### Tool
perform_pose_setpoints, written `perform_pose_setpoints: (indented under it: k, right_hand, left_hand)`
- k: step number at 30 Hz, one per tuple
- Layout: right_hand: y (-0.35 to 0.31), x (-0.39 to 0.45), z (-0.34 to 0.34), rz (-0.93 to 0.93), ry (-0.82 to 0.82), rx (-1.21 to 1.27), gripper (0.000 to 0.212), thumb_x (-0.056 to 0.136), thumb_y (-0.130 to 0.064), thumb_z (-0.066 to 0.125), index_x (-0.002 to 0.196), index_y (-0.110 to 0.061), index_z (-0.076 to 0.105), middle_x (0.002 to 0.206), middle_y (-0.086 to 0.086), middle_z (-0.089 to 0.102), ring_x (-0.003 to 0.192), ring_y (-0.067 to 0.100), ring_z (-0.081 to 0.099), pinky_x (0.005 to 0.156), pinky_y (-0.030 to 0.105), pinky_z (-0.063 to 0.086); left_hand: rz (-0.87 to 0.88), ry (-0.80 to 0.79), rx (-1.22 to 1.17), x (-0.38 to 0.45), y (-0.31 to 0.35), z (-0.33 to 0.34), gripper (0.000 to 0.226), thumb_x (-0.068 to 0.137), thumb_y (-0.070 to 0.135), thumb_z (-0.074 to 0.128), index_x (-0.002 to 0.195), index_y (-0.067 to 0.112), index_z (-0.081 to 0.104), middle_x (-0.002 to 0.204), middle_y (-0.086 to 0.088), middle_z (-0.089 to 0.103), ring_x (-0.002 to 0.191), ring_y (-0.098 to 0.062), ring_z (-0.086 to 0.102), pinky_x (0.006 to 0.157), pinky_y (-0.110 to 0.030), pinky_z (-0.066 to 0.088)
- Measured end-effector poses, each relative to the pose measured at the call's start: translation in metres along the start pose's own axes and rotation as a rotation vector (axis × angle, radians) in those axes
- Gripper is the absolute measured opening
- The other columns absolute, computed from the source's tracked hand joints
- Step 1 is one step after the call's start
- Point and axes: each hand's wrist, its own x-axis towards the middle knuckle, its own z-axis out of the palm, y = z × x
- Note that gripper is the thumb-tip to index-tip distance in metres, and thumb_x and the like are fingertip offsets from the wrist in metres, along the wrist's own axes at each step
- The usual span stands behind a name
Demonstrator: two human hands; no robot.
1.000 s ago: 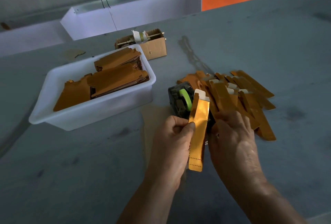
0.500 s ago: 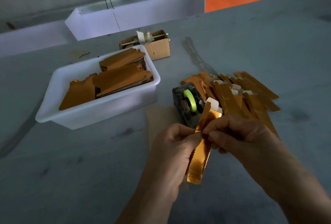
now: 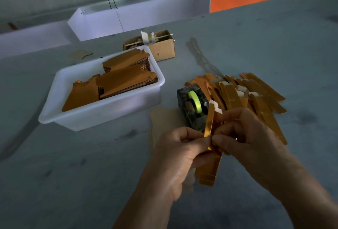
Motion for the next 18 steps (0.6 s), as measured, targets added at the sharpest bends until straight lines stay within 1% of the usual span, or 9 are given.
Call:
perform_pose_setpoints:
  k: [4, 6, 7, 8, 10, 12, 14, 16, 18]
  right_hand:
    - [-0.002, 0.0, 0.001, 0.011, 0.009, -0.025, 0.026, 0.079, -0.019, 0.069, 0.092, -0.029, 0.05, 0.075, -0.018, 0.067, 0.068, -0.007, 0.062, 0.056, 0.003, 0.043]
    - [-0.004, 0.0, 0.002, 0.01, 0.017, -0.046, 0.025, 0.079, -0.019, 0.069, 0.09, -0.029, 0.049, 0.07, -0.012, 0.067, 0.067, -0.009, 0.061, 0.055, 0.002, 0.042]
    - [-0.004, 0.0, 0.002, 0.007, 0.02, -0.061, 0.025, 0.079, -0.019, 0.069, 0.09, -0.029, 0.049, 0.067, -0.01, 0.066, 0.068, -0.009, 0.061, 0.056, 0.002, 0.042]
    - [-0.005, 0.0, 0.003, 0.0, 0.025, -0.079, 0.025, 0.079, -0.02, 0.069, 0.09, -0.029, 0.048, 0.066, -0.009, 0.065, 0.068, -0.01, 0.06, 0.057, 0.002, 0.042]
    - [-0.006, 0.0, 0.006, -0.007, 0.039, -0.112, 0.025, 0.079, -0.021, 0.069, 0.09, -0.029, 0.048, 0.066, -0.009, 0.064, 0.069, -0.01, 0.06, 0.057, 0.003, 0.043]
    - [-0.006, 0.0, 0.009, -0.001, 0.053, -0.135, 0.026, 0.08, -0.021, 0.07, 0.091, -0.029, 0.048, 0.069, -0.008, 0.064, 0.072, -0.01, 0.059, 0.058, 0.003, 0.043]
    - [-0.007, 0.0, 0.011, -0.001, 0.064, -0.159, 0.026, 0.08, -0.023, 0.07, 0.09, -0.029, 0.048, 0.07, -0.008, 0.065, 0.072, -0.009, 0.059, 0.059, 0.004, 0.044]
    - [-0.009, 0.0, 0.012, 0.003, 0.074, -0.195, 0.025, 0.08, -0.025, 0.07, 0.091, -0.029, 0.047, 0.071, -0.009, 0.065, 0.069, -0.004, 0.061, 0.06, 0.005, 0.046]
    - [-0.011, 0.001, 0.012, 0.003, 0.105, -0.229, 0.025, 0.08, -0.027, 0.069, 0.091, -0.03, 0.048, 0.073, -0.011, 0.064, 0.067, -0.003, 0.061, 0.059, 0.003, 0.046]
  left_hand:
    - [-0.016, -0.063, -0.039, 0.002, -0.001, -0.005, 0.008, 0.085, 0.003, 0.064, 0.088, -0.004, 0.068, 0.091, -0.018, 0.074, 0.085, -0.027, 0.073, 0.074, -0.031, 0.06]
    - [-0.015, -0.102, -0.057, 0.002, -0.002, -0.006, 0.022, 0.08, 0.012, 0.071, 0.092, -0.007, 0.068, 0.094, -0.019, 0.073, 0.089, -0.028, 0.073, 0.08, -0.035, 0.059]
    - [-0.011, -0.095, -0.05, 0.002, -0.004, -0.006, 0.026, 0.077, 0.017, 0.074, 0.091, -0.004, 0.069, 0.094, -0.018, 0.074, 0.089, -0.028, 0.073, 0.081, -0.036, 0.059]
    - [-0.004, -0.07, -0.037, 0.002, -0.005, -0.005, 0.023, 0.074, 0.02, 0.074, 0.086, 0.001, 0.071, 0.092, -0.017, 0.074, 0.088, -0.027, 0.073, 0.082, -0.037, 0.058]
    - [0.02, -0.002, -0.003, 0.002, -0.009, -0.004, 0.009, 0.078, 0.018, 0.071, 0.076, 0.009, 0.072, 0.086, -0.014, 0.075, 0.084, -0.026, 0.073, 0.08, -0.036, 0.058]
    - [0.058, 0.043, 0.025, 0.002, -0.011, -0.003, 0.013, 0.085, 0.013, 0.066, 0.074, 0.01, 0.072, 0.079, -0.011, 0.075, 0.078, -0.023, 0.073, 0.074, -0.032, 0.059]
    - [0.106, 0.082, 0.059, 0.002, -0.012, -0.002, 0.016, 0.088, 0.012, 0.064, 0.074, 0.01, 0.072, 0.075, -0.008, 0.074, 0.074, -0.022, 0.073, 0.07, -0.03, 0.059]
    - [0.156, 0.132, 0.091, 0.0, -0.013, 0.001, 0.016, 0.09, 0.012, 0.063, 0.076, 0.009, 0.071, 0.073, -0.008, 0.074, 0.072, -0.022, 0.073, 0.069, -0.032, 0.06]
    - [0.214, 0.192, 0.12, -0.001, -0.015, 0.004, 0.018, 0.091, 0.011, 0.062, 0.076, 0.007, 0.07, 0.072, -0.011, 0.073, 0.071, -0.026, 0.073, 0.071, -0.04, 0.06]
